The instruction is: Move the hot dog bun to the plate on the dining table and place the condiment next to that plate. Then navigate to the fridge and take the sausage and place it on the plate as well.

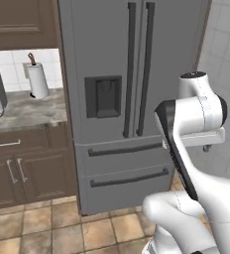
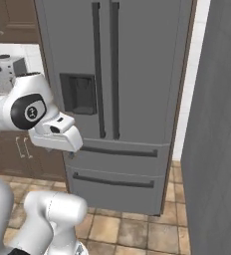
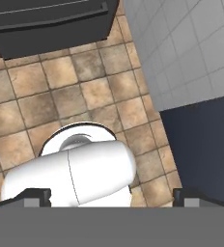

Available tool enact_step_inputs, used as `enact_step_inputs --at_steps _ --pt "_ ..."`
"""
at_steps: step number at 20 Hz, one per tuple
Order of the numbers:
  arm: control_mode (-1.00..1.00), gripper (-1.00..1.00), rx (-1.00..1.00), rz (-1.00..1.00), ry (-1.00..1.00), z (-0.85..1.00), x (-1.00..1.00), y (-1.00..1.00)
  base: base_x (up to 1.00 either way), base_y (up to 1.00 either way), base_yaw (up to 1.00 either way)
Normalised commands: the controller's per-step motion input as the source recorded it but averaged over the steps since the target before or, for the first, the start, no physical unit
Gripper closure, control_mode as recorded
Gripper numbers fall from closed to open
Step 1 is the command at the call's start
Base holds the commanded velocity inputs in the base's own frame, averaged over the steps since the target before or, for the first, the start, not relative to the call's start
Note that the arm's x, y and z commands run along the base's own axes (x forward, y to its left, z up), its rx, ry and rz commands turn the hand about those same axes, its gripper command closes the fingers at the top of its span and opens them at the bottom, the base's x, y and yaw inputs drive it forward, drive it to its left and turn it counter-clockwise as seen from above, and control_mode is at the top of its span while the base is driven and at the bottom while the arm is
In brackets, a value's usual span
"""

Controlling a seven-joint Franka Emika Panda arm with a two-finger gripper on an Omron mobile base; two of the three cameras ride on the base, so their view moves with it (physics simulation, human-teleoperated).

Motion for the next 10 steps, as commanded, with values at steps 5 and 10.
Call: enact_step_inputs --at_steps 5,10 --pt "1.00 -1.00 0.00 0.00 0.00 0.00 0.00 0.00 0.58 -0.03 -0.01" --pt "1.00 -1.00 0.00 0.00 0.00 0.00 0.00 0.00 0.42 -0.02 0.00"
